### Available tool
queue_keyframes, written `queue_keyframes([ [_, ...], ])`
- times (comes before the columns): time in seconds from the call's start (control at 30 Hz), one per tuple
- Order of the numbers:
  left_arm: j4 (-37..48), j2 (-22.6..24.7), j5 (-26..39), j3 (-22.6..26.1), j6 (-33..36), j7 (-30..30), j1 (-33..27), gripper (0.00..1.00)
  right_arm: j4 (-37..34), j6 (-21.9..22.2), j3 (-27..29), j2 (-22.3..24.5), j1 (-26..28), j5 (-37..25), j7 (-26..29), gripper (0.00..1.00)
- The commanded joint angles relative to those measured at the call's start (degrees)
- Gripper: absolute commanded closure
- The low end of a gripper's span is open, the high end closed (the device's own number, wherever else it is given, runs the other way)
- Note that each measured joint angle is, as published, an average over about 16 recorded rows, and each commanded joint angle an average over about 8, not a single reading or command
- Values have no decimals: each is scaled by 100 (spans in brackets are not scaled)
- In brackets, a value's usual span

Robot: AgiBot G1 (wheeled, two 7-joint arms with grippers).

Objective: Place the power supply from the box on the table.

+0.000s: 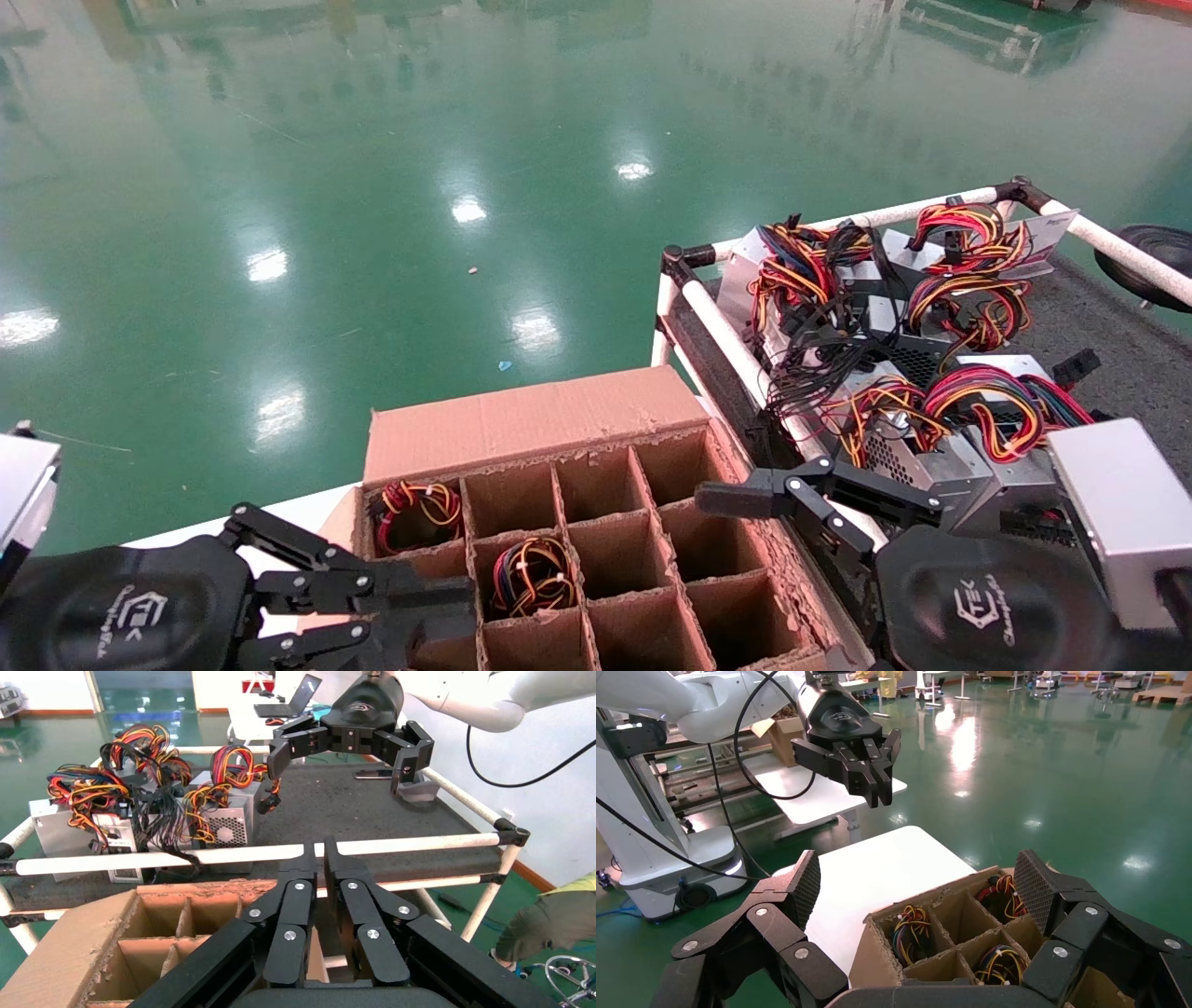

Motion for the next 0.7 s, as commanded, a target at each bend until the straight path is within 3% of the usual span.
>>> queue_keyframes([
  [0.03,0,0,0,0,0,0,0,100,0,0,0,0,0,0,0,0],
  [0.3,0,0,0,0,0,0,0,100,0,0,0,0,0,0,0,0],
  [0.33,0,0,0,0,0,0,0,93,0,0,0,0,0,0,0,0],
  [0.57,0,0,1,-1,1,0,0,6,-3,6,-1,1,-2,-9,-2,0],
  [0.6,0,1,1,-1,0,0,0,0,-7,21,-4,3,-6,-28,-8,0],
  [0.7,1,1,1,-1,1,0,0,0,-1,162,-34,1,-49,-179,-34,0],
])
